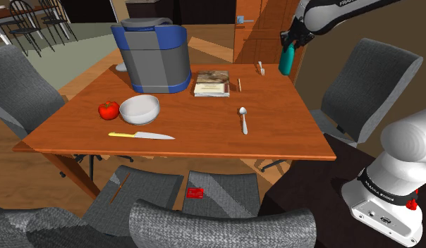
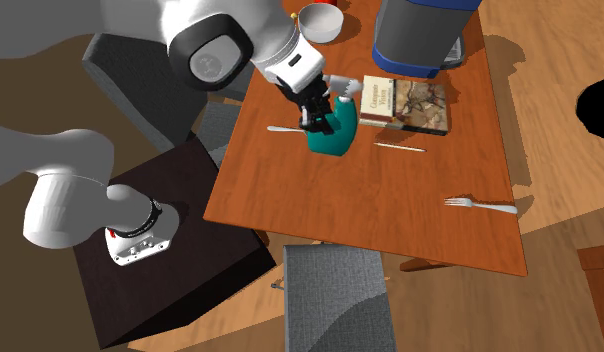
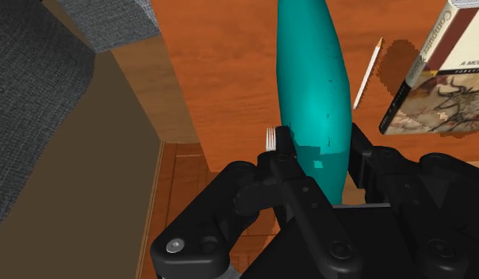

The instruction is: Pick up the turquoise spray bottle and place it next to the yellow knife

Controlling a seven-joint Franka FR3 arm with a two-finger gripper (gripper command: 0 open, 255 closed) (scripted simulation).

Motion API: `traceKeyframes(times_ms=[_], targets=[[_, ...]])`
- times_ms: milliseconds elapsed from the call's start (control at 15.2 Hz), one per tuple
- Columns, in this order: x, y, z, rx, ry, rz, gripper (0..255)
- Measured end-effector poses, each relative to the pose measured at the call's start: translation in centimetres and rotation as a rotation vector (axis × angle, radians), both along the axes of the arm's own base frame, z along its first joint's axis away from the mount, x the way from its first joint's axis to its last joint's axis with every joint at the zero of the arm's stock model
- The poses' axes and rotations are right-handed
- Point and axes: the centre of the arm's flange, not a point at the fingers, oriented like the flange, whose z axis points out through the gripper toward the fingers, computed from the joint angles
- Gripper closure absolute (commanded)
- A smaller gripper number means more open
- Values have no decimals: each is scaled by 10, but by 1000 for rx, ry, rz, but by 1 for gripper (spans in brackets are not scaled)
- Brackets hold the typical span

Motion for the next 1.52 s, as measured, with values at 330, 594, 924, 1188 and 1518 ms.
traceKeyframes(times_ms=[330, 594, 924, 1188, 1518], targets=[[0, -1, 27, 0, 0, 0, 255], [0, 0, 49, 0, 0, 0, 255], [0, 0, 74, 0, 0, 0, 255], [0, 0, 96, 0, 0, 0, 255], [16, 34, 88, -1, 1, 2, 255]])
